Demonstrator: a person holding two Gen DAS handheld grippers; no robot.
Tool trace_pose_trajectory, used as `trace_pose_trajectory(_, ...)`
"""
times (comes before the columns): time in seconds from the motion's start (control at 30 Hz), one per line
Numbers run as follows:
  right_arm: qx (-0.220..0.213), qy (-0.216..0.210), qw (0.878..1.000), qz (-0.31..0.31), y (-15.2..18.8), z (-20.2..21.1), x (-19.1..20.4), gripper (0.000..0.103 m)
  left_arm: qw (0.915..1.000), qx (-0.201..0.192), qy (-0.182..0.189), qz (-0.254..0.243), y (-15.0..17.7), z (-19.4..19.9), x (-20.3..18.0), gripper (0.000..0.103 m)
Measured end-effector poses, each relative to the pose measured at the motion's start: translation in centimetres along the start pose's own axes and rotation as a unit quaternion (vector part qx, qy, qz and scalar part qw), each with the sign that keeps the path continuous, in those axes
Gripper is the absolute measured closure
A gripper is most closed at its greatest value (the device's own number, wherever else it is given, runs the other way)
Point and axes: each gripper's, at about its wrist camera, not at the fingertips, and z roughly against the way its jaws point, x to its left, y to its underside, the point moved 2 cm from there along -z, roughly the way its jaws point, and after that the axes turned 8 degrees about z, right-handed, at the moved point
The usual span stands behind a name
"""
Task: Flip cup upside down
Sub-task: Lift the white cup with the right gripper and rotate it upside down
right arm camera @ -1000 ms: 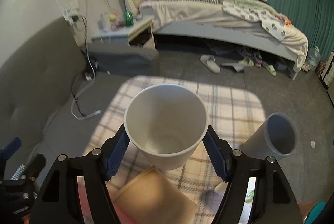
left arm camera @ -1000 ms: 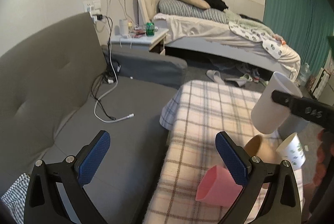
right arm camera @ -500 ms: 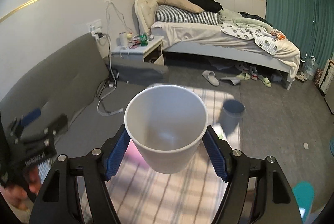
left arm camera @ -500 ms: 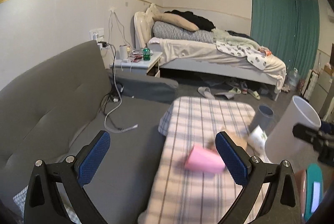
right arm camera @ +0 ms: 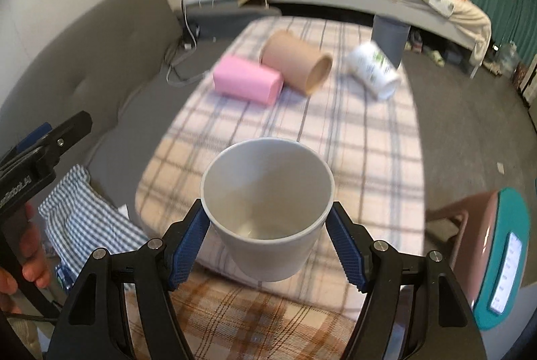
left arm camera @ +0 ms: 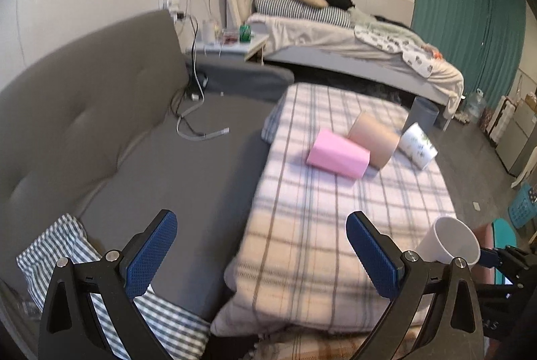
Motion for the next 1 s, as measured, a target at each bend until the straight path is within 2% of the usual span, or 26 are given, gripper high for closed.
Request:
trace_pose_trajectory(0.17, 0.023, -0.005, 1.000, -0.017, -0.4, -2.8, -0.5, 0.032, 0.9997, 0.018, -0.005, -0.015, 0.8, -1.9, -0.4, 0.000)
trace_pose_trajectory(0.43, 0.019, -0.002, 0.998, -0.057, -5.2, -7.3, -3.1, 0.032, 0.9982, 0.055, -0.020, -0.013, 1.2, -5.4, 0.3, 0.000)
trace_pose_trajectory(0.6, 0.001, 0.004, 0.997, -0.083, -6.9, -9.2, -5.1, 0.032, 0.9972, 0.067, -0.028, -0.017, 1.1, -6.9, -0.2, 0.000)
trace_pose_trajectory(0.77, -0.016, 0.005, 0.996, -0.087, -7.7, -10.1, -5.9, 0.032, 0.9969, 0.070, -0.020, -0.031, 1.1, -7.2, -2.2, 0.000)
trace_pose_trajectory(0.83, -0.020, 0.001, 0.996, -0.091, -7.6, -10.2, -6.2, 0.028, 0.9967, 0.071, -0.009, -0.039, 1.2, -6.9, -3.1, 0.000)
trace_pose_trajectory(0.87, -0.023, 0.000, 0.995, -0.093, -7.5, -9.9, -6.5, 0.019, 0.9965, 0.071, -0.002, -0.044, 1.3, -6.6, -3.7, 0.000)
trace_pose_trajectory(0.9, -0.031, -0.006, 0.995, -0.097, -7.4, -9.4, -6.8, 0.016, 0.9964, 0.070, 0.000, -0.047, 1.3, -6.4, -4.1, 0.000)
trace_pose_trajectory(1.0, -0.057, -0.011, 0.993, -0.104, -7.1, -7.2, -7.9, 0.014, 0.9962, 0.071, 0.011, -0.048, 1.3, -5.6, -5.8, 0.000)
